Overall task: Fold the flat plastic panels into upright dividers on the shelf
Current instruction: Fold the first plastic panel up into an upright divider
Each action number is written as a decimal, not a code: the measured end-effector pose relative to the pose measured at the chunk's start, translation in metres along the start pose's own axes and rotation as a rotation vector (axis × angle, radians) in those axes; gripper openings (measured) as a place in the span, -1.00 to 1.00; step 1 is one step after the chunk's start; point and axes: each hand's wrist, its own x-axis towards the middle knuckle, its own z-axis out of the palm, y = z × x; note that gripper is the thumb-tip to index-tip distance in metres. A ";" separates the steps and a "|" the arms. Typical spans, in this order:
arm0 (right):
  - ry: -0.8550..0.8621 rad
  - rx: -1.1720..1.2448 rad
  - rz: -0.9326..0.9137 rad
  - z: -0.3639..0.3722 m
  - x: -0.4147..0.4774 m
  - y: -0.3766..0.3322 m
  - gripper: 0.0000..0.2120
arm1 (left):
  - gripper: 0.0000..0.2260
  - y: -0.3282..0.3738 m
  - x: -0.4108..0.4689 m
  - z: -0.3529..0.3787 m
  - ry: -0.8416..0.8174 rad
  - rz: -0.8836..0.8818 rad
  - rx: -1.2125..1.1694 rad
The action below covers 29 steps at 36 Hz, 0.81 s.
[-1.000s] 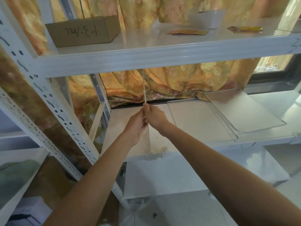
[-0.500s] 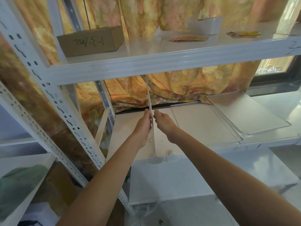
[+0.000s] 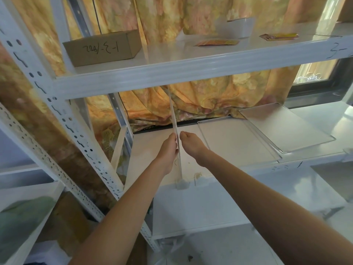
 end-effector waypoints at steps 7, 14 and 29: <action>-0.035 -0.099 -0.016 0.009 -0.007 0.002 -0.69 | -0.62 -0.016 -0.009 0.002 0.026 -0.063 -0.043; -0.075 -0.172 -0.030 0.007 -0.010 0.016 -0.75 | -0.70 -0.033 -0.021 0.011 0.050 -0.170 -0.086; 0.024 -0.096 0.015 -0.111 0.005 0.112 -0.63 | -0.69 -0.063 -0.014 0.137 -0.007 -0.198 0.206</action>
